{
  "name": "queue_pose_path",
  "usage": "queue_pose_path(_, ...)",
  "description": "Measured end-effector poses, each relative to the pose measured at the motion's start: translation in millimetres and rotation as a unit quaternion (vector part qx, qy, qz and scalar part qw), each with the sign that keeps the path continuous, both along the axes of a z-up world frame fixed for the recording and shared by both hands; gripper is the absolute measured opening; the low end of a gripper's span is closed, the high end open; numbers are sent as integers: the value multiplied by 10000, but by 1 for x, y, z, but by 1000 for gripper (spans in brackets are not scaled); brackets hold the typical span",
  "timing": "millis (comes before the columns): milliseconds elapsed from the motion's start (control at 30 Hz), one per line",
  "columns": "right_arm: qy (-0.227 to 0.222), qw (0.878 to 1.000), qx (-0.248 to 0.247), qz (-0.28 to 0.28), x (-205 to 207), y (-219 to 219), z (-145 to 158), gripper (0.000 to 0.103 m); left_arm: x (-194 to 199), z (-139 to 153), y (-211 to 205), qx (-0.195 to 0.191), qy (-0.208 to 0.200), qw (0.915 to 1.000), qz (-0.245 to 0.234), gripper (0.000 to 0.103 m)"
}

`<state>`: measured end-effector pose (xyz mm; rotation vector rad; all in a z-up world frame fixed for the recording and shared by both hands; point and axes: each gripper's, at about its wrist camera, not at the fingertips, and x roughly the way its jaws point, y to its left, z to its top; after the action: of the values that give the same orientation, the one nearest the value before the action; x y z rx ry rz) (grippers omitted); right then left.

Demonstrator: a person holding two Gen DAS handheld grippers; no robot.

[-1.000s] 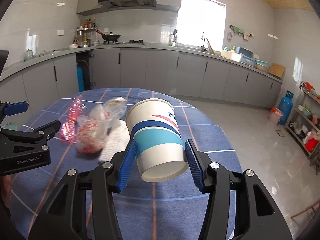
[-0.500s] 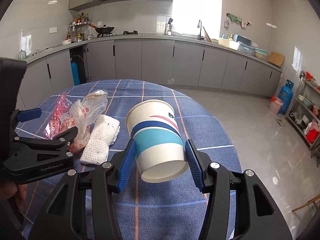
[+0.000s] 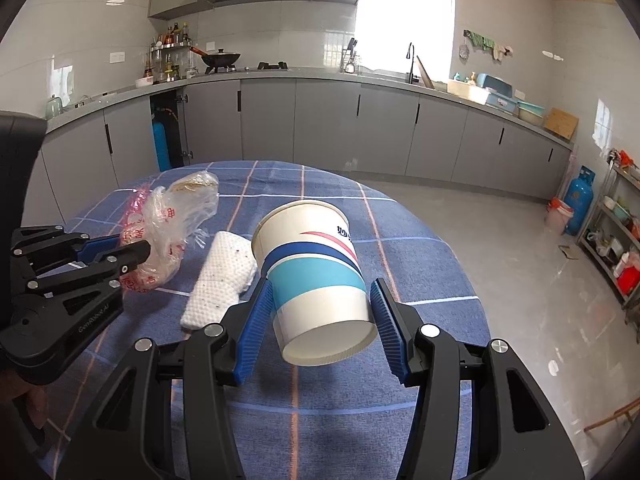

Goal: Collect trash
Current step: 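Grasp the clear plastic bag with the left gripper while the right gripper holds the cup, then carry the plastic bag and paper cup over the teal bin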

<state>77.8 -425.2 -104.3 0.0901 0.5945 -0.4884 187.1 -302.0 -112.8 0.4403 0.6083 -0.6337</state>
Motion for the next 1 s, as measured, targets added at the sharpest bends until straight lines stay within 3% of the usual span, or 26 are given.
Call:
queue_pose_path(300,-84,9995,-48,313,10,29,9,51,-9,16,42,-213,-136,9992,302,17)
queue_pose_path(567,-164,9977,-38,657,19,58,13,51,-11,19,77,-160,-405,9963,738,17)
queue_pose_path(1000,-130,9927,-83,1198,39,103,18,51,-2,17,125,-144,-383,9908,1293,17)
